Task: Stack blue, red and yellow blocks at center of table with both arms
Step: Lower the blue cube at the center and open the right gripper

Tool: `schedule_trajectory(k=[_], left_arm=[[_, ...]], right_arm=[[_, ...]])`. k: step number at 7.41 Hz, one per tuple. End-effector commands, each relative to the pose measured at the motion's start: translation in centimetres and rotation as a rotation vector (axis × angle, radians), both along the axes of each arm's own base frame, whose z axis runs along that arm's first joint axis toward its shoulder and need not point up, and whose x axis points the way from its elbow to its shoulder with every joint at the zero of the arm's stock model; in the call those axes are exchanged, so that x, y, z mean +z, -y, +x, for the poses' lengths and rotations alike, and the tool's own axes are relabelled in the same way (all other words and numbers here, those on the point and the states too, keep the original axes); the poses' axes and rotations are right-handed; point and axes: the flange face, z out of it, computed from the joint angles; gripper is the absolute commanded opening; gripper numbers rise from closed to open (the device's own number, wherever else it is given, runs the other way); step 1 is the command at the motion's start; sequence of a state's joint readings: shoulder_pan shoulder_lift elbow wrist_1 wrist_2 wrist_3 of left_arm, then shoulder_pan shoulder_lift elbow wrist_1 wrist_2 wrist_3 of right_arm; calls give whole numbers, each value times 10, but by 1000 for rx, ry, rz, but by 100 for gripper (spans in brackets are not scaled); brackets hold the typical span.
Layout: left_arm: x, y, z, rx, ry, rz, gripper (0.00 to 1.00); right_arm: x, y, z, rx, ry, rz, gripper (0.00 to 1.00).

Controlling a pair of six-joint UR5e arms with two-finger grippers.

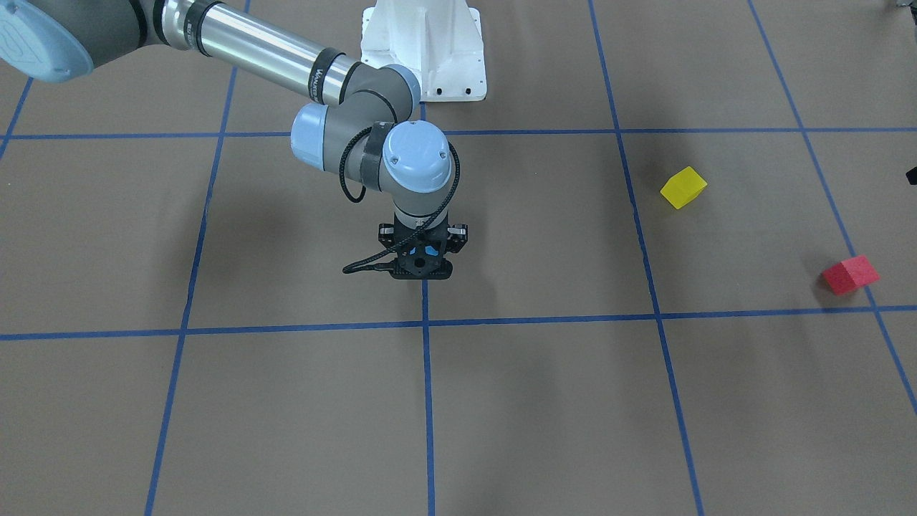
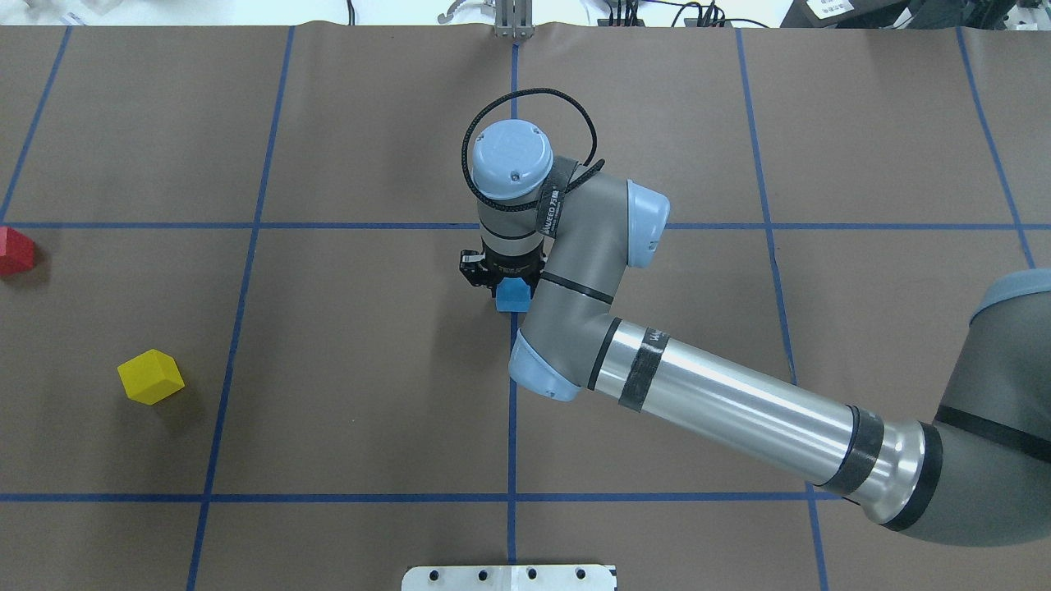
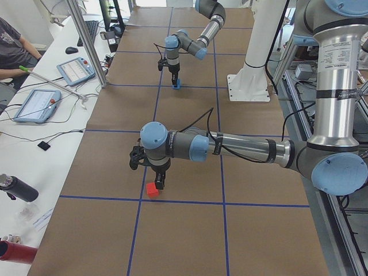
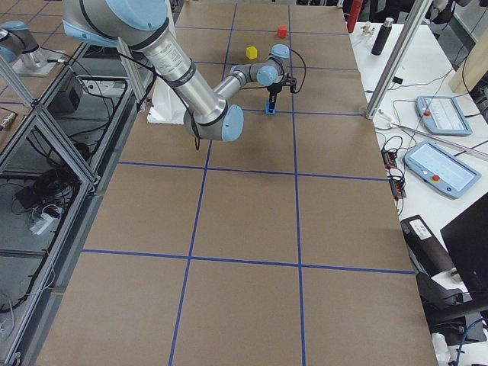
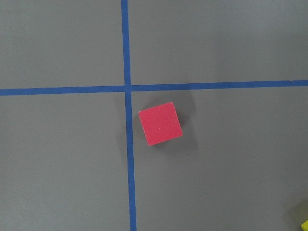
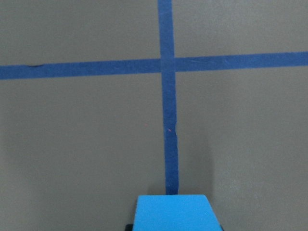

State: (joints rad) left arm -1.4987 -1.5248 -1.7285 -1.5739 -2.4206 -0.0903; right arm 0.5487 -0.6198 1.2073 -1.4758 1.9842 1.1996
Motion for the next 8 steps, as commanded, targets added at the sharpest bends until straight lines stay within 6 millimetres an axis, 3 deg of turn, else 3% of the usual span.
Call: schedule_trajectory(k=[1,5,6,7,8], left_arm=[[0,0,0,0,0,0,100],[0,0,0,-1,0,-1,100],[1,1,5,12,2,1,100],[6,7,10,20,7,-10,100],[13,22,20,34,7,-1,100]], right_arm=[[0,0,0,3,-3,5,100],[-5,1,2,-9,17,29,100],[-21,8,16,-9,45,47,100],[-22,12,39,-12,77,28,100],[-18,16,80,7,107,17,100]])
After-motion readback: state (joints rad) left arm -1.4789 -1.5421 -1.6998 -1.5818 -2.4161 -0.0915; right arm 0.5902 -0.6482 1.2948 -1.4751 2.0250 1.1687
